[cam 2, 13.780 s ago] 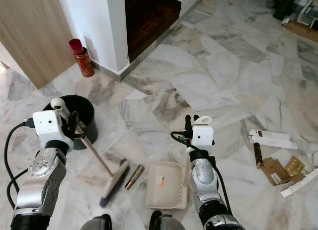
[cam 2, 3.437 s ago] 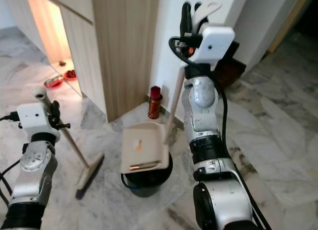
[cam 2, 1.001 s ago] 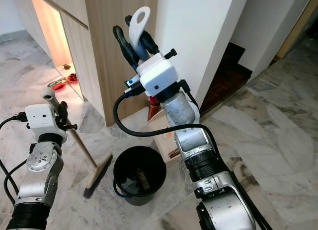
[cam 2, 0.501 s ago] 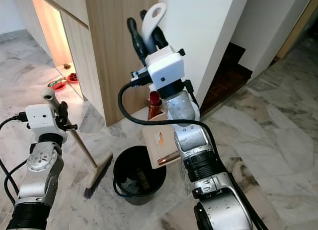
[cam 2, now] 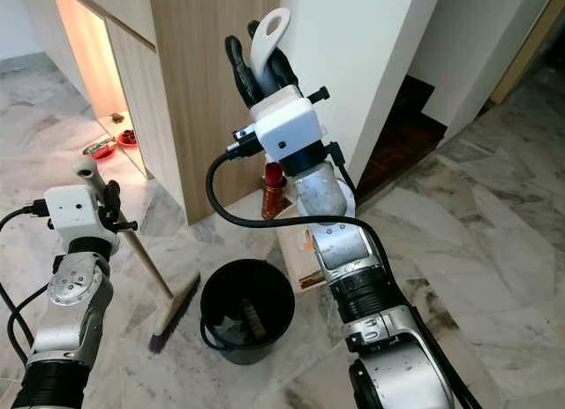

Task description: Sweep floor

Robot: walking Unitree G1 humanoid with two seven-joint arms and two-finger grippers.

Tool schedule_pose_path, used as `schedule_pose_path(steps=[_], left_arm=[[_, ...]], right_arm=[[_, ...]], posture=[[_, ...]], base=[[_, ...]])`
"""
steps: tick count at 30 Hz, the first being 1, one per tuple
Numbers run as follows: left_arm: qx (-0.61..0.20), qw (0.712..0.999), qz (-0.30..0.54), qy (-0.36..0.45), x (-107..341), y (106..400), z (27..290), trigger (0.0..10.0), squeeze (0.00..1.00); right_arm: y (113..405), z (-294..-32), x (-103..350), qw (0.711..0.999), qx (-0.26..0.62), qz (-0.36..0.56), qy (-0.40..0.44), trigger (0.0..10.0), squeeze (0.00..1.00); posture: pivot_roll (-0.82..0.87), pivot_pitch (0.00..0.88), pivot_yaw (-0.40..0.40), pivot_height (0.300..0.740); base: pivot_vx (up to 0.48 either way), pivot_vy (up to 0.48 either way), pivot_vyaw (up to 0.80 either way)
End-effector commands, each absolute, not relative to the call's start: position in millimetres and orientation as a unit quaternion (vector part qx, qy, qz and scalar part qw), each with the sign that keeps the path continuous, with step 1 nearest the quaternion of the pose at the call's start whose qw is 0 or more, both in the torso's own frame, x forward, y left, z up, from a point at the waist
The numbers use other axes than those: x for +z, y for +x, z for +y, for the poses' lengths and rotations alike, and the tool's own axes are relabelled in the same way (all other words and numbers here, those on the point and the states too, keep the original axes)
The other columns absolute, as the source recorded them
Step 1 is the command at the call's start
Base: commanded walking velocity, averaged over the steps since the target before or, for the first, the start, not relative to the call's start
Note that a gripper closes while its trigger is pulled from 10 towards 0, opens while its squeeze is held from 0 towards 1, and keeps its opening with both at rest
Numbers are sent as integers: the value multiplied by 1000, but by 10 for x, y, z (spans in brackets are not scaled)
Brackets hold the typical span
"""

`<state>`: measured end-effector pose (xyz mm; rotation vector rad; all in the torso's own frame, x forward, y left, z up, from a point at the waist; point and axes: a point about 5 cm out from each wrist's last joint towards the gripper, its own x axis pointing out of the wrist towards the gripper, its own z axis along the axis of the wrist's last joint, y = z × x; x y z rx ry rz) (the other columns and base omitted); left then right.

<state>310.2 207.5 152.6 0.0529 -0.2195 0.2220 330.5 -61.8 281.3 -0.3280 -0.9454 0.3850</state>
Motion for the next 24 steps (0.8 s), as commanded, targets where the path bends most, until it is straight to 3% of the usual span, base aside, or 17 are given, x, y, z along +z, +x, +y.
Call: schedule_pose_path(steps=[1, 3, 8, 24], left_arm=[[106, 983, -147, 23, 1670, 3111, 2036, 10000, 0], [106, 983, -148, 23, 1671, 3111, 2034, 10000, 0], [107, 983, -148, 23, 1673, 3111, 2036, 10000, 0], [109, 983, -149, 22, 1672, 3105, 2043, 10000, 0]], right_arm=[[3221, -564, 2938, 831, 195, -487, -185, 10000, 0], [3260, -621, 2940, 852, 177, -473, -138, 10000, 0], [3279, -663, 2961, 849, 175, -474, -156, 10000, 0], [3387, -758, 2925, 883, 154, -429, -109, 10000, 0]], posture=[[141, 5, -120, 740], [145, 6, -121, 740], [141, 4, -121, 740], [143, 3, -125, 740]], base=[[0, 0, 0], [0, 0, 0], [0, 0, 0], [0, 0, 0]])
